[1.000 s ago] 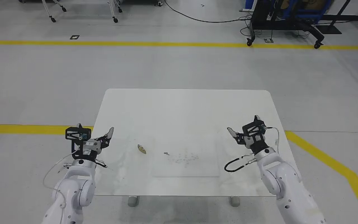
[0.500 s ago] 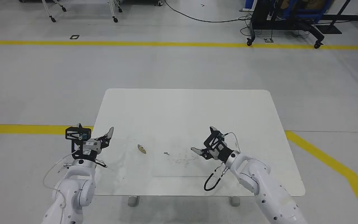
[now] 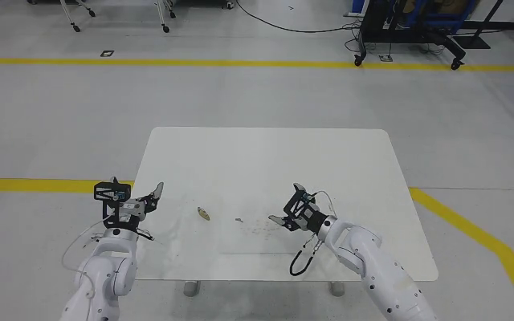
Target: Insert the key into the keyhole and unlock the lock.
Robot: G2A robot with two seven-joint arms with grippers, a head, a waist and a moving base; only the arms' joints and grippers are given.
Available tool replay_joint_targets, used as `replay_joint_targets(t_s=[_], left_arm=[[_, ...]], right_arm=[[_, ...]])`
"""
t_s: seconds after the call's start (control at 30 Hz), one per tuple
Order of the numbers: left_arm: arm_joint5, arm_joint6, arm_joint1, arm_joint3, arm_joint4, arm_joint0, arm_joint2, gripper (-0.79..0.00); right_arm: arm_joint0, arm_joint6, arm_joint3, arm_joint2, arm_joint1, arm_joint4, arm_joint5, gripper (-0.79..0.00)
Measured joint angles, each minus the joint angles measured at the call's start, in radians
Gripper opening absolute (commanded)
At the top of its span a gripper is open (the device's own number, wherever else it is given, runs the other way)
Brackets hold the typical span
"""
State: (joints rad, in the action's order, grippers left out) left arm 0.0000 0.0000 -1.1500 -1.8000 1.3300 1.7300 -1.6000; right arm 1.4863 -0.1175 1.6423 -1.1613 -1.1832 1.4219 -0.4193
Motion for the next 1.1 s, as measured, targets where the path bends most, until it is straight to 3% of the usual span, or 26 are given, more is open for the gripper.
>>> replay_joint_targets(t_s=[0.27,0.47,0.5,0.6,0.63,0.9,1.1], left_arm=[[0.0,0.0,0.0,0.0,0.0,0.0,0.0,0.0],[0.0,0.0,0.0,0.0,0.0,0.0,0.0,0.0],[0.0,0.0,0.0,0.0,0.0,0.0,0.0,0.0],[0.0,0.0,0.0,0.0,0.0,0.0,0.0,0.0],[0.0,0.0,0.0,0.0,0.0,0.0,0.0,0.0],[0.0,0.0,0.0,0.0,0.0,0.0,0.0,0.0],[0.0,0.0,0.0,0.0,0.0,0.0,0.0,0.0]], right_arm=[[-0.017,0.002,-0.021,0.062,-0.004,0.053,-0.047,0.0],[-0.145,-0.033,-0.124,0.212,-0.036,0.018,-0.18,0.0],[-0.174,-0.045,-0.151,0.239,-0.044,0.006,-0.184,-0.025],[-0.234,-0.074,-0.207,0.288,-0.063,-0.018,-0.179,-0.379],[-0.249,-0.083,-0.221,0.299,-0.068,-0.023,-0.178,-0.413],[-0.332,-0.151,-0.294,0.369,-0.098,-0.051,-0.166,-0.514],[-0.373,-0.178,-0.341,0.405,-0.117,-0.071,-0.154,-0.483]])
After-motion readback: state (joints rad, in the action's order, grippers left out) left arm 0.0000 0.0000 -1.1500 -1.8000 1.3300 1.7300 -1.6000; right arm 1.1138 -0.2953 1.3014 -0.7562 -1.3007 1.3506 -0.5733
